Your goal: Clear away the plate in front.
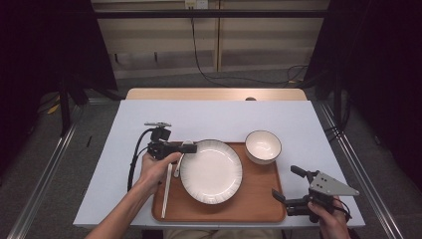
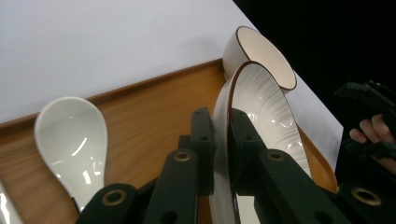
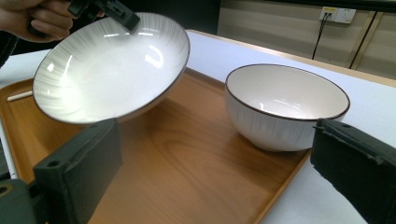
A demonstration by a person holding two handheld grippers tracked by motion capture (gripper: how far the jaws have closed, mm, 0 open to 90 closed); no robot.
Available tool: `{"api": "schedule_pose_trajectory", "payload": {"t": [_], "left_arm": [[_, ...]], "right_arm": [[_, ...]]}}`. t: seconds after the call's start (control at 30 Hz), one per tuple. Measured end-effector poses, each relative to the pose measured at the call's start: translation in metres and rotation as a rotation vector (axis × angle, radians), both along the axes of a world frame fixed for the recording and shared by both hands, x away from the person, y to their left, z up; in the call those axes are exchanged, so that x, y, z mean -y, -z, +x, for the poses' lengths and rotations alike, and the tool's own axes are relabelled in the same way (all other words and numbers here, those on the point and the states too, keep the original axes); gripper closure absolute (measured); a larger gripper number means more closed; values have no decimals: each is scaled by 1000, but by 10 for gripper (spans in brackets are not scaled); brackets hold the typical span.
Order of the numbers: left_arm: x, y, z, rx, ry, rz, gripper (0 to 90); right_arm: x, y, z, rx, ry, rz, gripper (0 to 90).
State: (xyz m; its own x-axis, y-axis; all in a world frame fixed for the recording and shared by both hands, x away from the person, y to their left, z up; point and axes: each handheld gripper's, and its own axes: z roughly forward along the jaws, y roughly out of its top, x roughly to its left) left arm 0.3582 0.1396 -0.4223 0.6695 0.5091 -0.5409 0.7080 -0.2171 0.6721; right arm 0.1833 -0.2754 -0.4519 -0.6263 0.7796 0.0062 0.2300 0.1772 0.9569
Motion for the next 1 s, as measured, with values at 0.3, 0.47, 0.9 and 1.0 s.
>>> {"api": "schedule_pose_trajectory", "payload": {"t": [0.3, 0.47, 0.9, 1.0], "left_arm": [[10, 10, 2, -34, 21, 7, 821], [17, 12, 2, -16, 32, 29, 816], [25, 26, 9, -13, 27, 97, 843], [28, 25, 10, 14, 45, 115, 844]], "right_arm": [[0, 0, 0, 0, 1, -2, 18], [0, 0, 1, -2, 4, -4, 18], [-1, 0, 1, -2, 11, -4, 18], [-1, 0, 1, -3, 11, -2, 18]]}}
